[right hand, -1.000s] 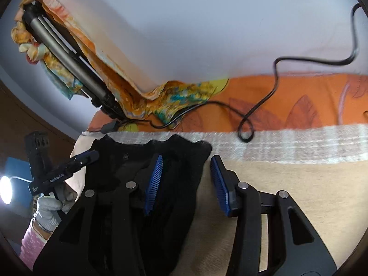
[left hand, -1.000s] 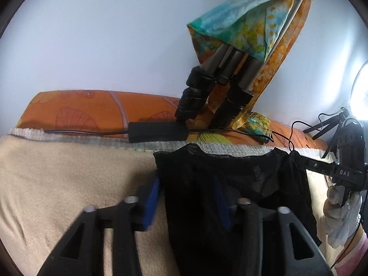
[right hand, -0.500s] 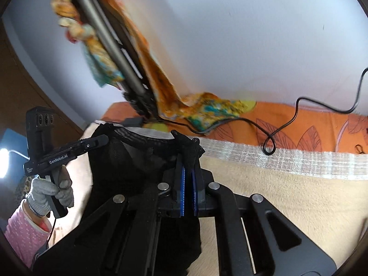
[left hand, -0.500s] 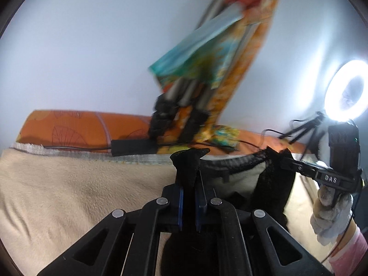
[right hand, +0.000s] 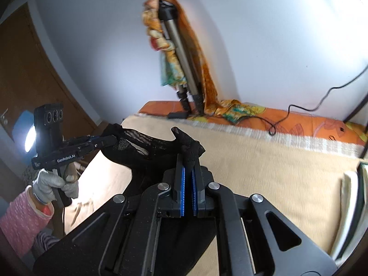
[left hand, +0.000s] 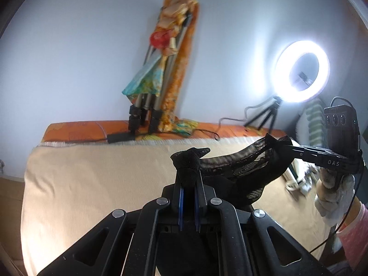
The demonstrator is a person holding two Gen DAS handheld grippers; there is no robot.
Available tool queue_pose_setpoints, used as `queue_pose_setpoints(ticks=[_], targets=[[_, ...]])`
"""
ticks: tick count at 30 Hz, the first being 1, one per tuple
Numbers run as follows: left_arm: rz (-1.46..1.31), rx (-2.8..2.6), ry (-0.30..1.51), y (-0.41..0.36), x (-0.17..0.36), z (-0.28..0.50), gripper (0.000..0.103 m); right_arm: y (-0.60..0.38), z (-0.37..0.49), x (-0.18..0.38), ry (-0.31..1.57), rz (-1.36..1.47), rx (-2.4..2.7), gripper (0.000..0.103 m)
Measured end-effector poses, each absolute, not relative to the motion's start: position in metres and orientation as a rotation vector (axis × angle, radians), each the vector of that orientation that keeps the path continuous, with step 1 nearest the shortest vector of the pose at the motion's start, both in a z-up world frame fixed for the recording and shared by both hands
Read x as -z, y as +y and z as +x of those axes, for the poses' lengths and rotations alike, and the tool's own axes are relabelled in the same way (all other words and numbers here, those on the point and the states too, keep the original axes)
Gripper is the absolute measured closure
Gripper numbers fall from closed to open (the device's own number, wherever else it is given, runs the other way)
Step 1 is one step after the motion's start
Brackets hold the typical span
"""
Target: Fold small clothes
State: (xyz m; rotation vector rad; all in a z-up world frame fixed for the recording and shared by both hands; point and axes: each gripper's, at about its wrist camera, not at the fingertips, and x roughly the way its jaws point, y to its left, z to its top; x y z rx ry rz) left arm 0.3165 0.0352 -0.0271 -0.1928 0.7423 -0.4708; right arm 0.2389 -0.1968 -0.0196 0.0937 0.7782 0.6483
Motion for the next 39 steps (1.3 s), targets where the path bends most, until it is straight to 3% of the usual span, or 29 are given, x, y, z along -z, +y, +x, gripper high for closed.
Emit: queue_pose_setpoints(ticks=[15,25,27,29,31,33,39], targets=[[-0.078,0.492,0.838,0.027,0.09,0.173,0.097,-0.194,0.097,0.093,0.832,-0.031,-0.629,0.097],[-0.043,0.51,0.878,0.038,0.098,0.117,0.093,-0.198,0.033,0.093,0.737,-0.265,-0.616,0.097],[-0.022,0.526,0.883,0.038,0.095,0.106,0.087,-0.201,0.024,0.094,0.755,-0.298,-0.621,0.091],[0.01,0.536,0.886,0.04,0.092,0.092,0.086,-0.206,0.013,0.094,0.764,-0.316,-0.633,0.073],[-0.012,0.538,0.887,0.045,0.089,0.083,0.084,-0.215,0.003,0.091,0.758,-0.301,-0.63,0.068],[-0.077,0.527,0.891,0.054,0.088,0.083,0.075,-0.226,0.001,0.089,0.778,-0.206,-0.613,0.057],[-0.436,0.49,0.994,0.075,0.11,0.105,0.065,-0.252,0.027,0.113,0.975,0.278,-0.511,0.057]])
